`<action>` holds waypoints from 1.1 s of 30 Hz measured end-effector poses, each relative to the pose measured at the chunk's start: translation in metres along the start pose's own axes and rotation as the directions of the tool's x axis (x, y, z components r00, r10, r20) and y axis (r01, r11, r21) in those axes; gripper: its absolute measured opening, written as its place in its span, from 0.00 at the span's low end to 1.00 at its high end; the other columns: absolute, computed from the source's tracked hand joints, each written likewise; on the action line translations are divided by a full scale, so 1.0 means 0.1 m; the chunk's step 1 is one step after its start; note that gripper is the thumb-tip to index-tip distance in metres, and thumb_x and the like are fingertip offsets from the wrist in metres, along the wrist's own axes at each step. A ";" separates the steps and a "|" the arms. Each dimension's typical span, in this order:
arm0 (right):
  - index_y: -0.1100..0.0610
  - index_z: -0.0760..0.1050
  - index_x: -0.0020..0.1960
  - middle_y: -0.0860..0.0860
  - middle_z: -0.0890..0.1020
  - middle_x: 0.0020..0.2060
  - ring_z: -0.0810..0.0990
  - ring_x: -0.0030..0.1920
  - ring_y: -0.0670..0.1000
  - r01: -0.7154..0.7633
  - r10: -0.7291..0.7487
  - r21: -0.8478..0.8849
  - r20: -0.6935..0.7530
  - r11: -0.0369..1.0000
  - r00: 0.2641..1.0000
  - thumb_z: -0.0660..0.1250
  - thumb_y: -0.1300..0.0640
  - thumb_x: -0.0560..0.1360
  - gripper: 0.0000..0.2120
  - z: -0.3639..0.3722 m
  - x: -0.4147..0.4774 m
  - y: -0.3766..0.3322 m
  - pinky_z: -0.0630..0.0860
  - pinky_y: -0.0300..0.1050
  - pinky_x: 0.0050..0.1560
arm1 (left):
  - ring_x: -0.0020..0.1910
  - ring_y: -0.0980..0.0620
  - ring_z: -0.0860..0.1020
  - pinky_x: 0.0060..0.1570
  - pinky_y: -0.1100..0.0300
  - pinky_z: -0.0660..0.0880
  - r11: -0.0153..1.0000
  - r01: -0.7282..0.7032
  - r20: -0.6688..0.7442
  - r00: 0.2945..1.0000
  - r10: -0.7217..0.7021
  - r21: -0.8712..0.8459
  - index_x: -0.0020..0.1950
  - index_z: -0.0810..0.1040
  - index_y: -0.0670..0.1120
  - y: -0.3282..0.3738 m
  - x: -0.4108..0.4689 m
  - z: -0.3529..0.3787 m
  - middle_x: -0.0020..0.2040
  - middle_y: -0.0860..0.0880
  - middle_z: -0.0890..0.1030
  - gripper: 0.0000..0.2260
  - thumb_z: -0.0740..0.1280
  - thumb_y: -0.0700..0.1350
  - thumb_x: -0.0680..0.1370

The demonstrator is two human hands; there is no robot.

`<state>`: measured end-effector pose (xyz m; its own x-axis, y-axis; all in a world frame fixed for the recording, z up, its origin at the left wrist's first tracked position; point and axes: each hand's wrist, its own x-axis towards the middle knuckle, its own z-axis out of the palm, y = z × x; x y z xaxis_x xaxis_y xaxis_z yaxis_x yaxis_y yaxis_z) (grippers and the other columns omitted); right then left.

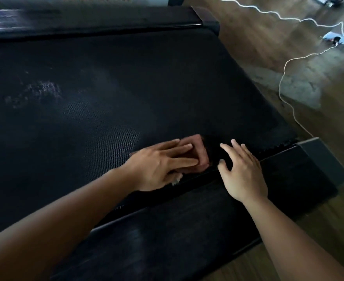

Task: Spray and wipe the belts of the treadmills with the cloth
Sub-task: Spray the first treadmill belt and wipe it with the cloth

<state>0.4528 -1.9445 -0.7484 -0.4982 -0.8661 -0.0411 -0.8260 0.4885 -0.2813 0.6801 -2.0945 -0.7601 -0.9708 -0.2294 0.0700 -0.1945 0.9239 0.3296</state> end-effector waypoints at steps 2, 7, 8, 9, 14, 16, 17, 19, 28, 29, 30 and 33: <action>0.45 0.66 0.75 0.48 0.61 0.78 0.55 0.79 0.51 -0.003 0.003 0.000 0.003 1.000 1.000 0.62 0.49 0.80 0.23 0.00 0.00 0.01 0.55 0.53 0.77 | 0.80 0.51 0.55 0.79 0.56 0.52 1.000 0.020 -0.001 1.000 -0.020 -0.016 0.77 0.65 0.61 -0.04 -0.10 -0.02 0.81 0.52 0.60 0.23 0.56 0.60 0.81; 0.46 0.67 0.74 0.49 0.62 0.78 0.56 0.79 0.51 -0.012 0.013 0.019 -0.008 1.000 1.000 0.61 0.50 0.80 0.23 0.01 -0.01 0.00 0.55 0.51 0.77 | 0.78 0.55 0.54 0.79 0.58 0.48 0.990 0.136 0.000 0.991 -0.136 -0.045 0.77 0.66 0.60 -0.48 0.18 -0.20 0.80 0.54 0.58 0.23 0.63 0.55 0.82; 0.46 0.67 0.74 0.49 0.63 0.78 0.56 0.79 0.51 -0.012 0.013 0.025 -0.014 1.000 1.000 0.61 0.50 0.80 0.23 0.00 -0.01 0.00 0.55 0.51 0.77 | 0.79 0.52 0.55 0.80 0.53 0.51 0.976 0.210 -0.012 0.977 -0.211 -0.059 0.77 0.66 0.61 -0.64 0.30 -0.25 0.81 0.54 0.58 0.23 0.64 0.54 0.81; 0.47 0.68 0.74 0.49 0.63 0.78 0.56 0.79 0.51 -0.013 0.013 0.030 -0.016 0.999 1.000 0.61 0.50 0.80 0.22 0.00 -0.01 -0.01 0.56 0.51 0.77 | 0.80 0.48 0.56 0.79 0.49 0.55 0.952 0.298 -0.024 0.954 -0.300 -0.074 0.77 0.65 0.62 -0.80 0.41 -0.29 0.81 0.54 0.59 0.25 0.65 0.53 0.81; 0.46 0.68 0.73 0.48 0.64 0.77 0.56 0.78 0.50 -0.022 0.022 0.012 -0.021 1.000 1.000 0.62 0.50 0.79 0.22 -0.01 0.01 -0.04 0.56 0.51 0.76 | 0.81 0.48 0.51 0.78 0.49 0.53 0.815 0.570 -0.024 0.818 -0.575 -0.105 0.78 0.57 0.66 -1.16 0.89 -0.44 0.82 0.58 0.52 0.28 0.65 0.57 0.80; 0.46 0.69 0.72 0.48 0.65 0.76 0.57 0.78 0.50 -0.021 0.022 0.011 -0.028 1.000 0.999 0.63 0.50 0.79 0.21 -0.01 0.02 -0.04 0.57 0.52 0.76 | 0.81 0.49 0.49 0.78 0.48 0.54 0.828 0.550 0.004 0.833 -0.553 -0.109 0.78 0.56 0.68 -0.95 0.99 -0.41 0.82 0.60 0.50 0.28 0.64 0.59 0.80; 0.46 0.70 0.71 0.48 0.66 0.76 0.58 0.78 0.51 -0.020 0.021 0.019 -0.036 1.000 0.999 0.63 0.51 0.79 0.21 -0.01 0.02 -0.04 0.57 0.52 0.75 | 0.81 0.50 0.49 0.78 0.47 0.55 0.857 0.503 0.014 0.863 -0.505 -0.110 0.77 0.57 0.69 -0.81 1.00 -0.37 0.82 0.60 0.50 0.28 0.64 0.59 0.80; 0.47 0.72 0.70 0.49 0.68 0.75 0.60 0.77 0.52 -0.016 0.018 0.035 -0.055 0.999 0.998 0.64 0.52 0.78 0.20 0.00 0.02 -0.03 0.59 0.53 0.75 | 0.81 0.51 0.50 0.78 0.47 0.56 0.923 0.372 0.024 0.928 -0.371 -0.099 0.77 0.58 0.69 -0.51 0.96 -0.25 0.82 0.61 0.51 0.27 0.64 0.59 0.80; 0.52 0.72 0.71 0.50 0.69 0.75 0.62 0.77 0.51 -0.022 0.027 0.063 -0.078 0.998 0.997 0.62 0.57 0.79 0.20 0.03 0.02 0.00 0.60 0.50 0.75 | 0.79 0.51 0.60 0.78 0.61 0.52 0.995 0.035 -0.056 0.998 -0.041 -0.099 0.75 0.68 0.61 0.09 0.06 0.11 0.79 0.54 0.64 0.22 0.59 0.58 0.81; 0.52 0.72 0.71 0.50 0.69 0.75 0.62 0.77 0.51 -0.024 0.029 0.066 -0.080 0.998 0.996 0.62 0.57 0.79 0.20 0.03 0.02 0.00 0.59 0.49 0.75 | 0.79 0.51 0.60 0.78 0.60 0.53 0.995 0.033 -0.050 0.998 -0.039 -0.098 0.75 0.69 0.61 0.05 0.01 0.08 0.79 0.54 0.64 0.22 0.59 0.59 0.80; 0.52 0.72 0.71 0.49 0.68 0.75 0.61 0.77 0.50 -0.027 0.033 0.067 -0.080 0.997 0.996 0.62 0.57 0.79 0.20 0.04 0.02 0.00 0.59 0.49 0.75 | 0.78 0.52 0.61 0.77 0.60 0.54 0.994 0.036 -0.047 0.998 -0.041 -0.101 0.75 0.69 0.61 -0.02 -0.03 0.04 0.79 0.54 0.64 0.22 0.59 0.59 0.80; 0.51 0.72 0.71 0.49 0.68 0.75 0.61 0.77 0.50 -0.047 0.052 0.066 -0.075 0.997 0.996 0.62 0.56 0.79 0.20 0.03 0.02 -0.01 0.58 0.49 0.75 | 0.77 0.51 0.64 0.77 0.53 0.59 0.978 0.148 -0.095 0.982 -0.163 -0.149 0.73 0.71 0.61 -0.35 0.03 -0.09 0.78 0.53 0.66 0.23 0.64 0.59 0.78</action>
<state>0.4538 -1.9471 -0.7513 -0.5585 -0.8293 0.0161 -0.7825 0.5204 -0.3419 0.6853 -2.1305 -0.7626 -0.9084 -0.4049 0.1043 -0.3128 0.8238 0.4728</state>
